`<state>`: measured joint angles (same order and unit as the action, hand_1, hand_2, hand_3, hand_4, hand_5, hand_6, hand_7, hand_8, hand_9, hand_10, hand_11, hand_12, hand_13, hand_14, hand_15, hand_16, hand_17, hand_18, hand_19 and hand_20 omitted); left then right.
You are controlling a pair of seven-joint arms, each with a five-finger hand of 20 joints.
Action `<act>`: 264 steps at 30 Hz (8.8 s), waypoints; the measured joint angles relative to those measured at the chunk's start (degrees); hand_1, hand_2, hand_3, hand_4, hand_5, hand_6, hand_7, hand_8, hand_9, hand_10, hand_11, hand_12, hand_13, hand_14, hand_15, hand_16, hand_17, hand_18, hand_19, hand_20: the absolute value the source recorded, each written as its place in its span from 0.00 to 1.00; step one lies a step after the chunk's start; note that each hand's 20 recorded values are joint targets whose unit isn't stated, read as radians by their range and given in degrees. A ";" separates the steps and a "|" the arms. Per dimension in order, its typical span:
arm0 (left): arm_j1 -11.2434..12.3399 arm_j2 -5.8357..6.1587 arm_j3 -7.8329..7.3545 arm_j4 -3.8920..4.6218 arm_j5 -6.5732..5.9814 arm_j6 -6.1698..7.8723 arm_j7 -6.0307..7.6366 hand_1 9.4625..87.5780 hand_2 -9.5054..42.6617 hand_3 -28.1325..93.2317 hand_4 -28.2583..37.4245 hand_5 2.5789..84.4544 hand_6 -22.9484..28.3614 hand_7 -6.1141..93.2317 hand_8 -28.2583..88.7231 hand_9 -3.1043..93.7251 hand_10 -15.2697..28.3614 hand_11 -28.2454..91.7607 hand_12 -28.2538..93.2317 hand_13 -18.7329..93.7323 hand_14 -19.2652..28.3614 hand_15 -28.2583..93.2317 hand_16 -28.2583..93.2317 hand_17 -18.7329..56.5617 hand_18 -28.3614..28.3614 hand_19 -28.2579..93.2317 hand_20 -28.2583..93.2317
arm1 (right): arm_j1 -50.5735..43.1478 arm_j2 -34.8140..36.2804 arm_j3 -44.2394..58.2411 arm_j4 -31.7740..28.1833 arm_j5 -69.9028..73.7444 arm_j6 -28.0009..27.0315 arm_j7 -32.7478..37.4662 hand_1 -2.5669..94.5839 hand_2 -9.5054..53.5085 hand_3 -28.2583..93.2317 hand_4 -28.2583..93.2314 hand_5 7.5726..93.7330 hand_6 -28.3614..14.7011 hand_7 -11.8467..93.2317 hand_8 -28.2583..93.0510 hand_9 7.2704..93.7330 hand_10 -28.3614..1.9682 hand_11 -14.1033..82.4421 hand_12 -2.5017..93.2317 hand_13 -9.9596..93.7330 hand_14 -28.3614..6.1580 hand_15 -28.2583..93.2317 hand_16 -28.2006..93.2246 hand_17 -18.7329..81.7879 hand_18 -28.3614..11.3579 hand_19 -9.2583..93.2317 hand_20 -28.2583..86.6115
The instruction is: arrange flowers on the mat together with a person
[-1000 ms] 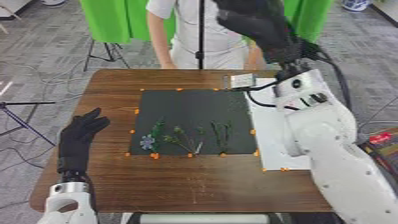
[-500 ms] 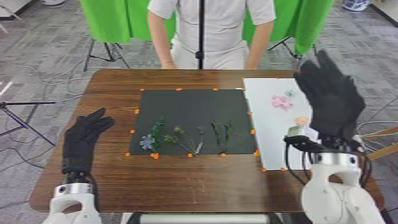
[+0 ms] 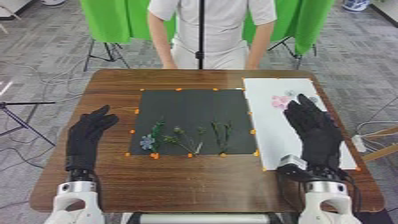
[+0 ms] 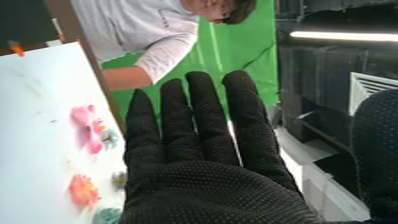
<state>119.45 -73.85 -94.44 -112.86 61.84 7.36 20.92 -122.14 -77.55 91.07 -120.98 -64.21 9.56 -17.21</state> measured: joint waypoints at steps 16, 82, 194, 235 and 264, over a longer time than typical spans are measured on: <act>-0.43 0.01 0.15 -0.02 -0.04 -0.14 0.42 0.10 0.47 0.78 0.00 0.61 0.56 0.17 0.19 0.58 0.70 0.39 0.35 0.56 0.80 0.37 0.24 0.42 0.72 0.31 0.42 | 0.53 0.00 0.32 0.20 0.05 -1.35 -0.15 0.10 0.23 0.86 0.09 0.47 0.59 0.18 0.17 0.45 0.46 0.20 0.15 0.42 0.49 0.33 0.33 0.39 0.41 0.10 0.48; 0.52 -0.33 -0.69 -0.63 -0.72 1.08 -2.28 0.18 0.30 0.79 0.04 0.62 0.58 0.16 0.19 0.58 0.70 0.39 0.34 0.56 0.80 0.38 0.23 0.42 0.72 0.31 0.42 | 0.27 -0.02 -0.15 0.17 0.35 -0.52 0.97 0.11 0.25 0.85 0.09 0.51 0.59 0.20 0.17 0.50 0.45 0.21 0.16 0.47 0.47 0.34 0.36 0.41 0.39 0.10 0.51; -0.09 0.41 -0.19 -0.85 -0.47 -0.19 -3.40 0.12 0.35 0.79 0.00 0.60 0.56 0.16 0.19 0.56 0.70 0.39 0.34 0.55 0.79 0.37 0.24 0.39 0.74 0.32 0.41 | 69.94 23.54 -64.07 15.46 -67.43 -6.44 24.82 0.64 0.00 0.74 0.04 0.89 0.76 0.29 0.29 1.00 0.74 0.23 0.44 0.98 0.77 0.63 0.55 0.62 0.29 0.82 0.67; -0.73 0.43 0.18 -0.27 -0.45 -1.09 -3.67 0.12 0.30 0.79 0.00 0.61 0.56 0.16 0.19 0.57 0.69 0.39 0.34 0.55 0.79 0.37 0.24 0.38 0.74 0.32 0.41 | 68.75 16.98 -65.97 24.39 -70.72 -14.58 24.68 0.50 0.00 0.79 0.04 0.74 0.80 0.28 0.21 0.84 0.63 0.28 0.21 0.93 0.74 0.64 0.53 0.58 0.26 0.80 0.70; -0.58 0.42 0.02 -0.31 -0.34 -1.22 -3.82 0.14 0.29 0.78 0.01 0.60 0.57 0.16 0.20 0.57 0.70 0.39 0.35 0.55 0.80 0.37 0.24 0.38 0.74 0.32 0.41 | 67.30 17.23 -62.07 22.87 -72.12 -21.85 24.70 0.42 0.00 0.84 0.02 0.56 0.79 0.26 0.13 0.72 0.55 0.24 0.16 0.89 0.73 0.63 0.53 0.55 0.24 0.77 0.70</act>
<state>118.87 -73.43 -94.42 -113.17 61.50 6.14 17.10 -54.84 -60.32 29.00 -98.11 -136.32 -12.29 7.49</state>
